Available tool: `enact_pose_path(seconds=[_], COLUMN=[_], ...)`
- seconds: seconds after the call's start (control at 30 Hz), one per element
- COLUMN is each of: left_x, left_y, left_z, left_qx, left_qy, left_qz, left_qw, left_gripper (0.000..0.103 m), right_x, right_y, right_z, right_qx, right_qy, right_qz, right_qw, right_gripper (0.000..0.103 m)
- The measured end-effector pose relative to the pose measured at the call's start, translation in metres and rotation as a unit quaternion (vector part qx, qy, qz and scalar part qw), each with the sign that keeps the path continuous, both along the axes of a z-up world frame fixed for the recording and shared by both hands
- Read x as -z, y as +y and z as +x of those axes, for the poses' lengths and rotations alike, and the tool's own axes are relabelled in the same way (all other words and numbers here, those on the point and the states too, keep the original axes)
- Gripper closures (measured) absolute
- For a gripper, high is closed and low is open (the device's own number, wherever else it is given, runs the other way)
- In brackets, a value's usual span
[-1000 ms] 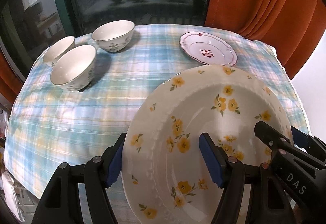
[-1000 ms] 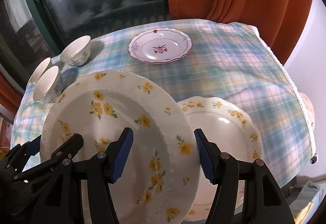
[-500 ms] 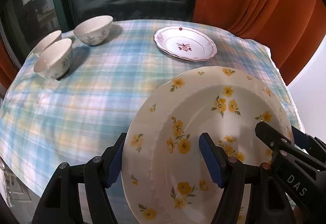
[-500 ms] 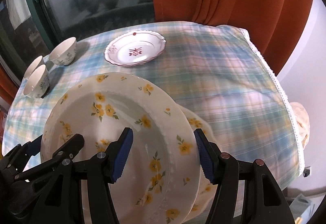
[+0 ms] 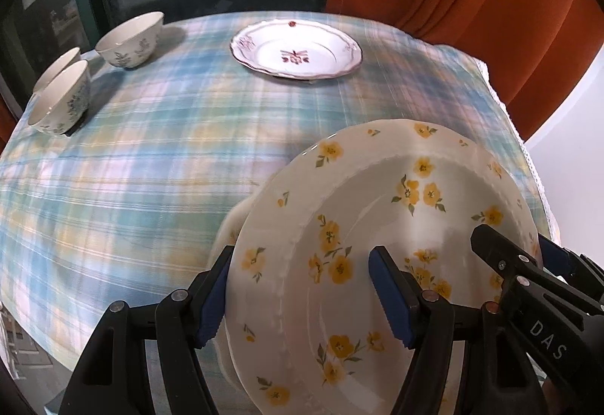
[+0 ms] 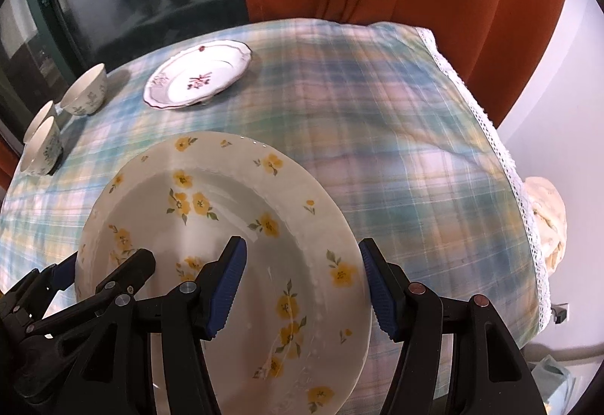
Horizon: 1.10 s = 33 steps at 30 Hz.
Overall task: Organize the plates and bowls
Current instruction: 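Lift and carry the deep plate over the scalloped plate with both tools, then lower the deep plate onto the scalloped plate and open both tools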
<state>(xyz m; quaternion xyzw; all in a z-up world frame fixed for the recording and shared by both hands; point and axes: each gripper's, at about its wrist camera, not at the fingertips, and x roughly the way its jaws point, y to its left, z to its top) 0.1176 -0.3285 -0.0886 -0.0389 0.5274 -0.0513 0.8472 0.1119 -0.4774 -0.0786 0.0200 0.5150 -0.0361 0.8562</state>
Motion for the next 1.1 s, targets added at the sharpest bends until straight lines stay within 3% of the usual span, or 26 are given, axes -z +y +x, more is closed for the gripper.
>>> enact_pose_path(seconds=[0.37, 0.67, 1.1], left_x=[0.022, 0.033, 0.032], left_y=[-0.017, -0.013, -0.017], left_z=[0.012, 0.017, 0.014], left_qx=[-0.002, -0.021, -0.028], left_qy=[0.044, 0.067, 0.057], left_qz=[-0.001, -0.003, 0.047], left_qw=[0.9990, 0.9975, 0.9968], left_gripper=[0.032, 0.029, 0.029], right_x=[0.022, 0.027, 0.037], right_y=[-0.023, -0.019, -0.016], right_z=[0.014, 0.022, 0.021], right_qx=[0.006, -0.014, -0.021], right_qy=[0.041, 0.048, 0.062], right_qz=[0.002, 0.002, 0.015], right_qw=[0.999, 0.999, 0.998], right_gripper=[0.037, 0.037, 0.038])
